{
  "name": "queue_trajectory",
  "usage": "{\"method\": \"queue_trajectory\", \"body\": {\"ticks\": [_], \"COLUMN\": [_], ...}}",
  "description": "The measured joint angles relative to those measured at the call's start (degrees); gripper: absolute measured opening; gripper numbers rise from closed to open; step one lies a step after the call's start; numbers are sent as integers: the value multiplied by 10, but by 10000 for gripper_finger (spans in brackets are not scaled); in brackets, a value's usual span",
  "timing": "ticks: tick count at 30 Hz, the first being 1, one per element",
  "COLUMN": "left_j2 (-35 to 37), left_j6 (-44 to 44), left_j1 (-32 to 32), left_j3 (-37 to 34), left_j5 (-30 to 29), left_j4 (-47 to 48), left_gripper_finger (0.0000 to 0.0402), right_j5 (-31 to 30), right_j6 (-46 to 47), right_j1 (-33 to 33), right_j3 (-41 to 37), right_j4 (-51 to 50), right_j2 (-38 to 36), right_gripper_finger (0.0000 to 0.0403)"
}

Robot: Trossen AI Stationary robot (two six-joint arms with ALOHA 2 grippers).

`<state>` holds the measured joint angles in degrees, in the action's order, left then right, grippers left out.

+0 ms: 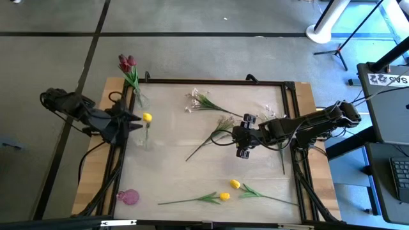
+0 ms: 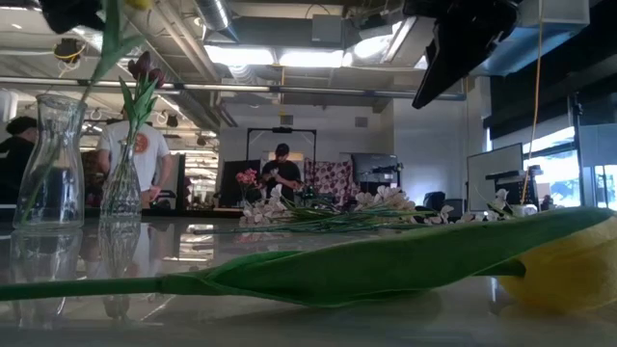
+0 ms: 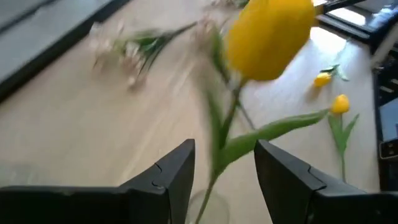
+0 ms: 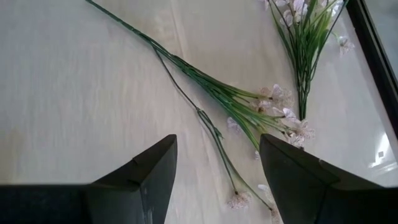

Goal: Sort flowers into vase by color
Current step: Put the left yellow flower into the bottom transparent vase

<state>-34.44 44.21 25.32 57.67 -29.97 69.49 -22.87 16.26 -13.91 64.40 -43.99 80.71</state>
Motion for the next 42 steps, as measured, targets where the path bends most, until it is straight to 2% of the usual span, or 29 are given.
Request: {"method": "queue_trajectory", "body": {"ticks": [3,6,9,16,19,25,28,34,42], "left_j2": [0,0,0,-10,-27,-118,-173,-268,-368], "left_j6": [64,80,57,-19,-50,-138,-154,-135,-72], "left_j1": [0,0,0,1,14,70,103,152,193], "left_j3": [2,2,2,2,2,-1,-2,-2,-1], "left_j5": [17,32,53,147,161,175,175,175,141], "left_j4": [54,55,9,-136,-188,-309,-346,-419,-514], "left_gripper_finger": [162,162,162,162,162,162,162,162,155], "right_j5": [0,0,0,0,10,11,11,20,35], "right_j6": [0,0,0,0,0,0,0,0,22], "right_j1": [0,0,0,0,0,0,0,0,0], "right_j3": [0,0,0,0,0,0,0,0,0], "right_j4": [0,0,1,9,11,14,17,17,-10], "right_j2": [0,0,0,0,0,0,0,0,0], "right_gripper_finger": [227,227,227,227,227,227,227,227,227]}}
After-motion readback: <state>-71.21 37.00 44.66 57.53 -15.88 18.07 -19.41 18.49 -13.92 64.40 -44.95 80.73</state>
